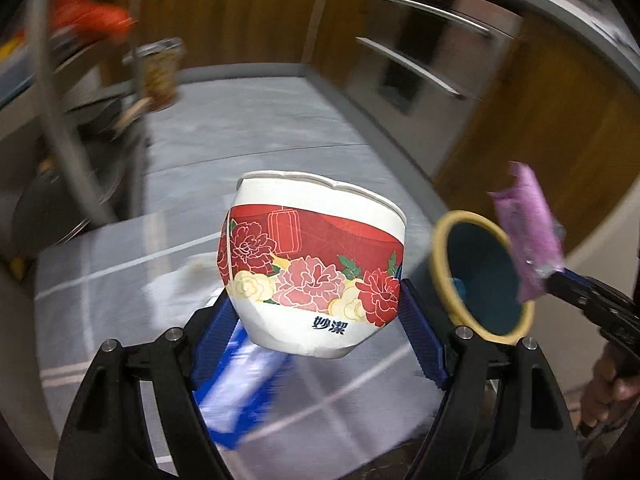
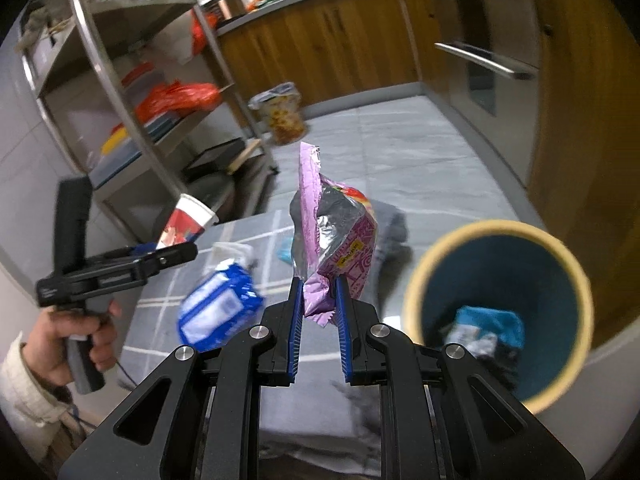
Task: Collect trash
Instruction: 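Carry the paper cup and pink wrapper over the bin and release both, then move both open grippers back toward the stool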
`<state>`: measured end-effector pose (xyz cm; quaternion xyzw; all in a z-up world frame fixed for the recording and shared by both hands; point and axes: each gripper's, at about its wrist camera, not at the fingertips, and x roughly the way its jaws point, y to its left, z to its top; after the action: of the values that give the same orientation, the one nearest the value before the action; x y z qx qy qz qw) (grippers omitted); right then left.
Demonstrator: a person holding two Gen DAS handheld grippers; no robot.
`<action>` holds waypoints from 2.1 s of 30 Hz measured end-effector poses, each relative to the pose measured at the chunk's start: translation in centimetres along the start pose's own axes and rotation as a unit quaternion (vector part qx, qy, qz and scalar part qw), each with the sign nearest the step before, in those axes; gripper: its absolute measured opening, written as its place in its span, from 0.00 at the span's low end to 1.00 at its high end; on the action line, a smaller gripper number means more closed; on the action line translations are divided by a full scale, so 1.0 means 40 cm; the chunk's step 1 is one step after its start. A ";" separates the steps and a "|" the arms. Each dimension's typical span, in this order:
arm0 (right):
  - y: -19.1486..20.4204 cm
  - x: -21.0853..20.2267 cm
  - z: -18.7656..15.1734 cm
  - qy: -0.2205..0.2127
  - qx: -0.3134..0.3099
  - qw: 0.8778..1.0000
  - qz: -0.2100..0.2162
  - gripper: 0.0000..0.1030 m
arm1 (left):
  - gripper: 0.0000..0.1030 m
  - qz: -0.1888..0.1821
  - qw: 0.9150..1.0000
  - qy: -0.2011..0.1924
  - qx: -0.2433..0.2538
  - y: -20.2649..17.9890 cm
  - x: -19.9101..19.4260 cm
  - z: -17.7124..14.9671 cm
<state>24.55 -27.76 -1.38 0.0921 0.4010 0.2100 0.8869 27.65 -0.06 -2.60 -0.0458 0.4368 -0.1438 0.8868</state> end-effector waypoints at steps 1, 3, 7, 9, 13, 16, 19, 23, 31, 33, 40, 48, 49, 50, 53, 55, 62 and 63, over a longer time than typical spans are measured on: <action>-0.021 -0.010 -0.006 -0.001 0.006 1.000 -0.006 0.17 | 0.75 -0.007 1.000 0.000 0.012 -0.034 0.007 0.003; -0.072 -0.034 -0.022 -0.003 0.020 1.000 -0.020 0.17 | 0.75 -0.023 0.999 0.002 0.031 -0.100 0.017 0.010; -0.163 -0.072 -0.050 -0.006 0.049 0.998 -0.046 0.17 | 0.75 -0.050 0.996 0.010 0.067 -0.224 0.055 0.016; -0.206 -0.087 -0.063 -0.007 0.063 0.996 -0.058 0.17 | 0.75 -0.057 0.995 0.015 0.084 -0.274 0.078 0.017; -0.287 -0.106 -0.092 -0.005 0.092 0.993 -0.077 0.17 | 0.75 -0.068 0.991 0.031 0.112 -0.357 0.142 0.014; -0.333 -0.106 -0.108 0.000 0.114 0.990 -0.086 0.17 | 0.75 -0.077 0.988 0.045 0.126 -0.415 0.188 0.008; -0.367 -0.095 -0.119 0.007 0.127 0.987 -0.094 0.17 | 0.75 -0.077 0.985 0.053 0.143 -0.468 0.233 0.000; -0.394 -0.057 -0.124 0.025 0.133 0.985 -0.104 0.17 | 0.75 -0.072 0.983 0.066 0.156 -0.499 0.295 -0.005; -0.435 0.007 -0.127 0.058 0.150 0.980 -0.115 0.19 | 0.75 -0.057 0.977 0.076 0.191 -0.548 0.381 -0.030; -0.435 0.013 -0.126 0.059 0.151 0.980 -0.116 0.21 | 0.75 -0.055 0.976 0.078 0.195 -0.553 0.393 -0.037; -0.426 0.007 -0.125 0.054 0.153 0.979 -0.120 0.21 | 0.76 -0.047 0.976 0.081 0.197 -0.560 0.410 -0.047; -0.436 -0.010 -0.126 0.046 0.164 0.978 -0.117 0.22 | 0.83 -0.049 0.977 0.071 0.194 -0.556 0.386 -0.037; -0.434 -0.010 -0.125 0.045 0.162 0.979 -0.117 0.22 | 0.83 -0.048 0.978 0.069 0.193 -0.554 0.380 -0.035; -0.433 -0.010 -0.123 0.045 0.162 0.979 -0.116 0.22 | 0.84 -0.047 0.978 0.067 0.192 -0.551 0.374 -0.033; -0.424 -0.012 -0.119 0.042 0.160 0.980 -0.115 0.26 | 0.87 -0.043 0.979 0.063 0.190 -0.539 0.362 -0.027; -0.420 -0.015 -0.116 0.038 0.156 0.980 -0.114 0.32 | 0.91 -0.040 0.980 0.061 0.187 -0.531 0.351 -0.022; -0.406 -0.012 -0.109 0.037 0.151 0.982 -0.108 0.37 | 0.94 -0.029 0.984 0.050 0.170 -0.477 0.299 -0.007; -0.402 -0.009 -0.107 0.038 0.149 0.982 -0.108 0.38 | 0.94 -0.027 0.985 0.048 0.165 -0.463 0.286 -0.005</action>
<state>25.92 -42.32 -9.27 0.1720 0.4685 0.0544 0.8648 30.13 -21.10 -7.62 0.0965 0.4477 -0.2401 0.8559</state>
